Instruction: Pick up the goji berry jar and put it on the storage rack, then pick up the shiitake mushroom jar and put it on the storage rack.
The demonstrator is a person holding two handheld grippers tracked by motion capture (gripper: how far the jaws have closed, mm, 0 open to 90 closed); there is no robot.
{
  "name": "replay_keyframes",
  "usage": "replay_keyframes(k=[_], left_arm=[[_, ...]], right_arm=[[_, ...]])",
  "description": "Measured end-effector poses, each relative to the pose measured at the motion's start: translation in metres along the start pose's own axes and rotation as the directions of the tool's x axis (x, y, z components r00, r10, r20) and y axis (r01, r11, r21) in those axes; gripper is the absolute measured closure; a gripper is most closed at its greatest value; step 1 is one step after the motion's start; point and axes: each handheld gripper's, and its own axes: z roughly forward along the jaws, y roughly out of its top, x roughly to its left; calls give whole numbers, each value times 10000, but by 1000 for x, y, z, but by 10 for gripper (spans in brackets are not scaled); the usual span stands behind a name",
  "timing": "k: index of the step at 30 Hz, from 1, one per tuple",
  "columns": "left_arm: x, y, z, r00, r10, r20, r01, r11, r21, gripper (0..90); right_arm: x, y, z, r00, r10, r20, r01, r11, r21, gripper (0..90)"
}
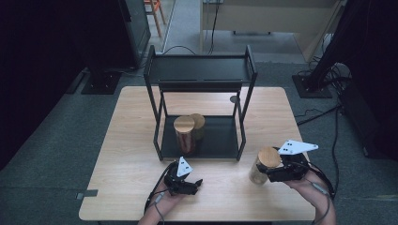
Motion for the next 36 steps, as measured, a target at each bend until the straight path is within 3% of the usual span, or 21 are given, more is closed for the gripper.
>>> replay_keyframes(k=[22, 36], left_arm=[[0, 0, 0, 10000, -11, 1, 11, 10000, 0, 198], [0, 0, 0, 10000, 4, 2, -4, 10000, 11, 198]], right_arm=[[-4, -7, 10, 9999, 91, -123, -87, 9995, 293, 165], [-5, -10, 16, 9999, -15, -162, 17, 9999, 118, 187]])
